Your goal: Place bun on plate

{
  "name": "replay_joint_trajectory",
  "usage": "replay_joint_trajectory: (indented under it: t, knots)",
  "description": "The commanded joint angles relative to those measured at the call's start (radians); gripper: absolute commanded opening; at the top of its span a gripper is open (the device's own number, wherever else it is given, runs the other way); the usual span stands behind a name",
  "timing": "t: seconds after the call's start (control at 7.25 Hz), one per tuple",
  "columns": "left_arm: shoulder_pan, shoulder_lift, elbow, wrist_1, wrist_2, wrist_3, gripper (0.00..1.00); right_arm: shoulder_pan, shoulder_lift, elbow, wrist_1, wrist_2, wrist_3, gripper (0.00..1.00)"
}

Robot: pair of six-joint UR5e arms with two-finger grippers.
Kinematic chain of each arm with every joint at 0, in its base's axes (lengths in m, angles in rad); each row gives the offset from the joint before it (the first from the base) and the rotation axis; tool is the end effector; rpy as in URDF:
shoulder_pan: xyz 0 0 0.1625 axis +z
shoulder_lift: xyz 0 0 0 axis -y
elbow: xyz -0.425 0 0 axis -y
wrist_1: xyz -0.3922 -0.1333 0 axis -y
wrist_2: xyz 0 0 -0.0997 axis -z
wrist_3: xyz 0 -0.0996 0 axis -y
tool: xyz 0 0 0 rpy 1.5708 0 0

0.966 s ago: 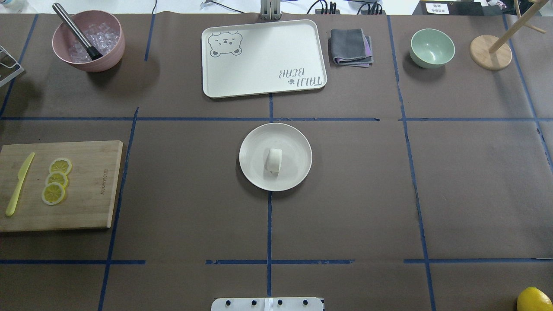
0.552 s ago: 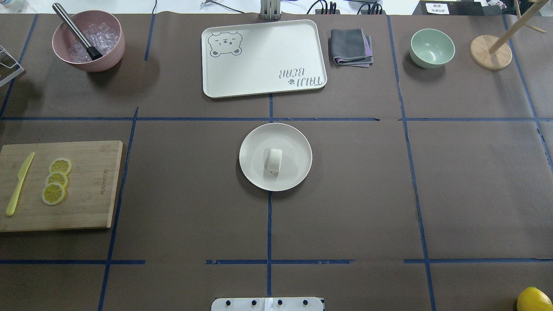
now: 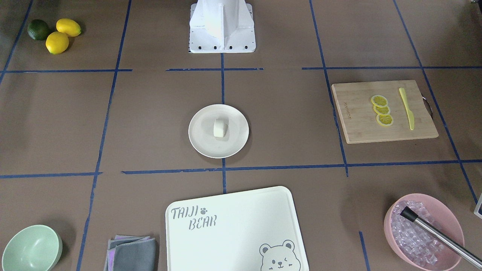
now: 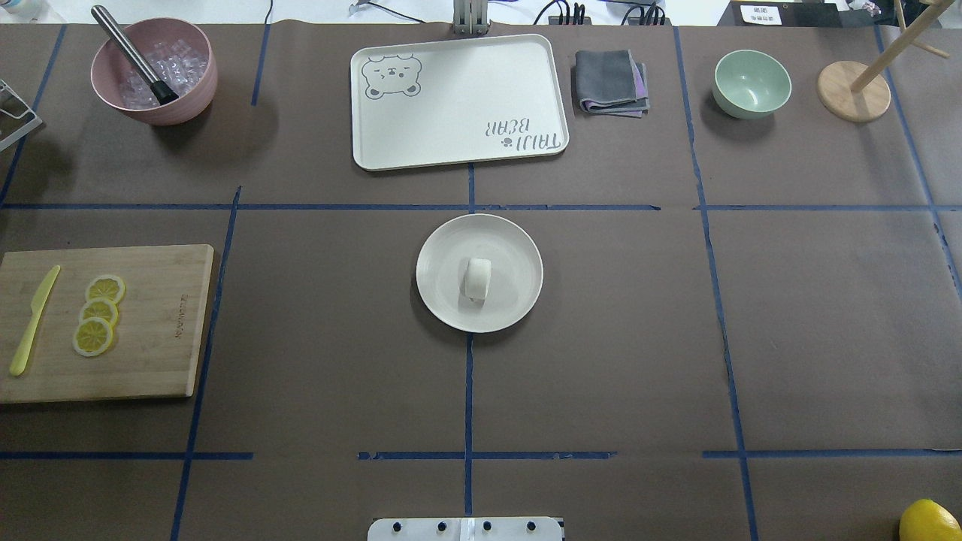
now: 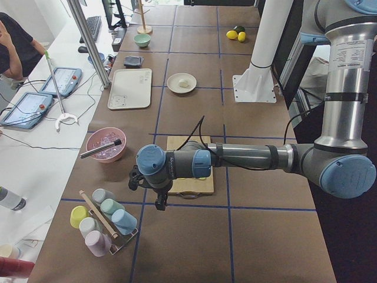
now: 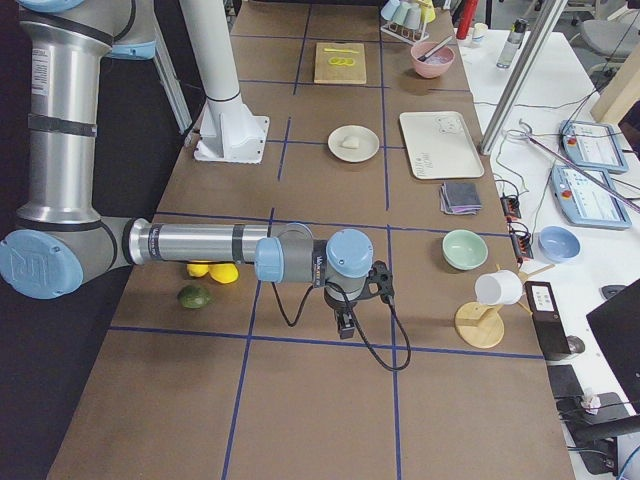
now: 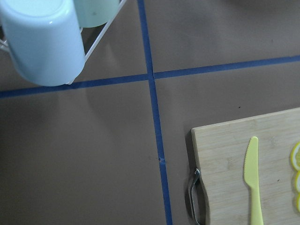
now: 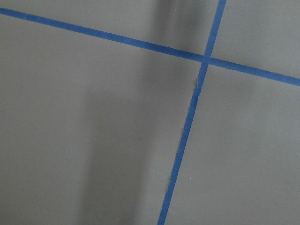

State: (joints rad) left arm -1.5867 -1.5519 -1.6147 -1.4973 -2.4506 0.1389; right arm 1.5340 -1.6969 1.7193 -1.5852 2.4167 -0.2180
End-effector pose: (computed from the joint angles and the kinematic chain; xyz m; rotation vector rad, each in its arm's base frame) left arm -0.0642 -0.4796 0.6459 0.0228 0.8808 0.0936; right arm 0.0426 -0.4407 0.6406 0.0842 -0.8440 -0.2428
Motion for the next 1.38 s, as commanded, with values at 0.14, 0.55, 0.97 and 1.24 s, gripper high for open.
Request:
replay_joint_trajectory:
  t: [0.14,0.55,0.97,1.24]
  knots:
    - [-0.003,0.012,-0.054,0.009,0.062,0.053,1.00,0.000,0.017,-0.021,0.004,0.001,0.002,1.00]
    - [-0.003,0.016,-0.097,0.031,0.054,0.051,1.00,0.000,0.016,-0.029,0.004,0.007,-0.003,1.00]
    - [-0.004,0.033,-0.100,0.029,0.056,0.051,1.00,0.000,0.016,-0.030,0.005,-0.001,-0.004,1.00]
    - [-0.004,0.047,-0.134,0.031,0.056,0.050,1.00,0.000,0.013,-0.023,0.007,0.007,-0.012,1.00]
